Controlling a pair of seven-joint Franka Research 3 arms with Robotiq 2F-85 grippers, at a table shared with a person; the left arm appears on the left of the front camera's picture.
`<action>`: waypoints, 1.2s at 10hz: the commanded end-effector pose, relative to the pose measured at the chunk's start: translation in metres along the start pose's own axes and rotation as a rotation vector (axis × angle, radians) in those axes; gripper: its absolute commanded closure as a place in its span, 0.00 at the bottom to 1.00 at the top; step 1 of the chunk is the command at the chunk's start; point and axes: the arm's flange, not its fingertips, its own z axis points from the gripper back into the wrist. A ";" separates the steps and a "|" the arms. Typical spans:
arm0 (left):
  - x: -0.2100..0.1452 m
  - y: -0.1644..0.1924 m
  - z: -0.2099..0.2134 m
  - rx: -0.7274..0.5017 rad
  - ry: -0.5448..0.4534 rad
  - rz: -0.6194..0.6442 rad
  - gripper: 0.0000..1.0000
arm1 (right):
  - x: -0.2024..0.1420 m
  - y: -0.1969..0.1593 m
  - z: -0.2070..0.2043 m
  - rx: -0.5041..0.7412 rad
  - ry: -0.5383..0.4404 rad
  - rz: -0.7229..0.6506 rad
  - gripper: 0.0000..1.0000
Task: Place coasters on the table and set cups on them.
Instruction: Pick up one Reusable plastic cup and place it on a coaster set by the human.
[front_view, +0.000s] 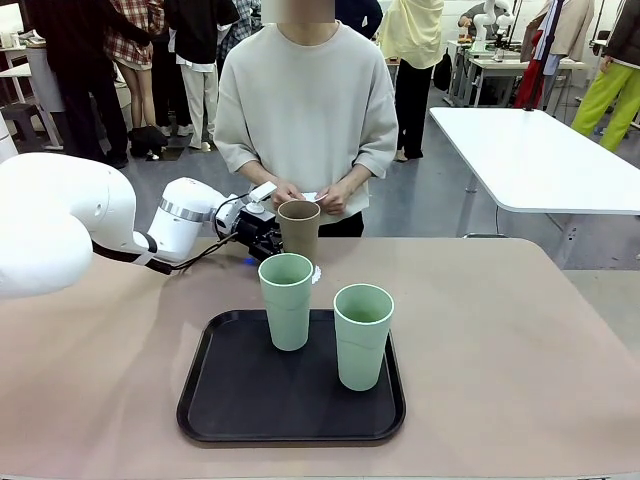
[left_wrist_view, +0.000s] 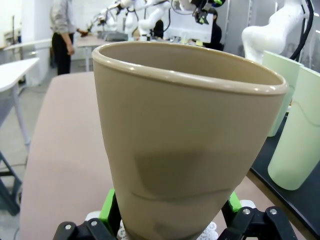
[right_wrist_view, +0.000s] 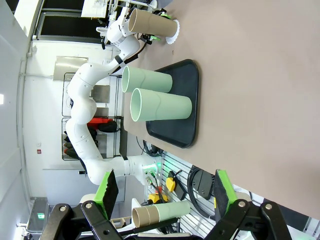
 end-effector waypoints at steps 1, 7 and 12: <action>0.008 0.002 0.007 -0.010 0.022 0.022 0.00 | 0.001 0.000 0.000 0.017 -0.006 0.005 0.00; 0.016 -0.007 0.034 -0.006 0.091 0.029 0.00 | 0.001 0.000 0.000 0.017 -0.006 0.005 0.00; 0.041 -0.042 0.081 0.088 0.219 -0.014 0.00 | 0.001 0.000 0.000 0.017 -0.006 0.005 0.00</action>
